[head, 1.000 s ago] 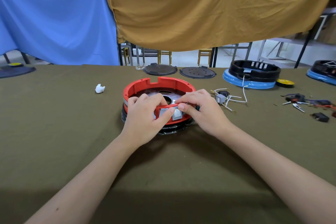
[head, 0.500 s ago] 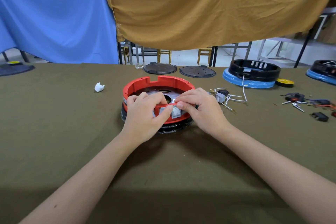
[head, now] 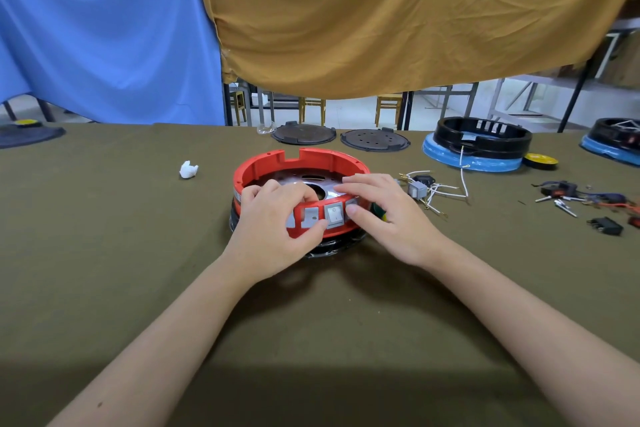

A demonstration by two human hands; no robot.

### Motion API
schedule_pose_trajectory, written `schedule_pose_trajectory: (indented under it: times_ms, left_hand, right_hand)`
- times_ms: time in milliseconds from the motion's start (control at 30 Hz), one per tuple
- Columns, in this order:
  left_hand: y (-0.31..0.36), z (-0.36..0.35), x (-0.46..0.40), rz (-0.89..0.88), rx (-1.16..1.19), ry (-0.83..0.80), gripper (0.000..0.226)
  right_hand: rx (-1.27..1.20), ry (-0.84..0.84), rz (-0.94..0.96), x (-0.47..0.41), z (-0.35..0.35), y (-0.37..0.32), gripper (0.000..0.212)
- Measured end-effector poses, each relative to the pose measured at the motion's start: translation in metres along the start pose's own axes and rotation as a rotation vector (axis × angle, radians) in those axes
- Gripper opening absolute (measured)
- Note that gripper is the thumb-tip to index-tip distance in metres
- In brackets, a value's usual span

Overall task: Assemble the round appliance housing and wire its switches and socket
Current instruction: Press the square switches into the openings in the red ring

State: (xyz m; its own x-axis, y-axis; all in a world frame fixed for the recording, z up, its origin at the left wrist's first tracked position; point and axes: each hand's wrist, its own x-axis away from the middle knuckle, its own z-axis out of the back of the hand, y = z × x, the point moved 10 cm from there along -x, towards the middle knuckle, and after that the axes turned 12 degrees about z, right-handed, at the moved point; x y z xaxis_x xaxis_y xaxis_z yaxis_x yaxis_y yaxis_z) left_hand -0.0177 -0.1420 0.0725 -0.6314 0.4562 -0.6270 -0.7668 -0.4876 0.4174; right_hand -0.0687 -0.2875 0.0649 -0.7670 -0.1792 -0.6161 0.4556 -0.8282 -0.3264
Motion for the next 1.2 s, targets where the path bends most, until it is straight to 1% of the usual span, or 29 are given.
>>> schedule_pose_trajectory:
  times_ms: [67,167,367,533,633,767,1033,1200]
  left_hand:
    - [0.0017,0.0004,0.0007,-0.014,-0.010,0.002,0.028]
    - [0.0036,0.0012,0.0009,-0.030,-0.022,0.007,0.034]
    - [0.0020,-0.0010,0.0000,-0.021,-0.047,0.018,0.031]
    - [0.0013,-0.0015,0.0005,0.003,-0.055,0.036,0.020]
    - [0.0017,-0.0022,0.0008,0.003,-0.057,0.027,0.020]
    - [0.0018,-0.0010,0.0004,0.015,-0.012,0.014,0.019]
    - [0.0004,-0.0002,-0.0023,0.055,-0.021,0.066,0.020]
    - [0.0004,0.0005,-0.0011,0.044,-0.018,0.048,0.021]
  right_hand:
    - [0.000,-0.046,-0.006,0.0013,-0.0025,0.0032,0.036]
    - [0.010,-0.064,-0.003,0.0008,-0.0041,0.0033,0.039]
    - [0.023,-0.060,0.008,0.0003,-0.0038,0.0022,0.039]
    - [0.087,-0.033,0.036,-0.0017,-0.0027,-0.0022,0.036]
    - [0.089,-0.034,0.034,-0.0013,-0.0031,-0.0022,0.035]
    - [0.004,-0.004,0.012,0.0006,-0.0013,-0.0007,0.028]
    - [0.078,0.061,-0.001,-0.0040,0.0010,-0.0031,0.024]
    - [0.099,0.075,0.017,-0.0035,0.0004,-0.0047,0.027]
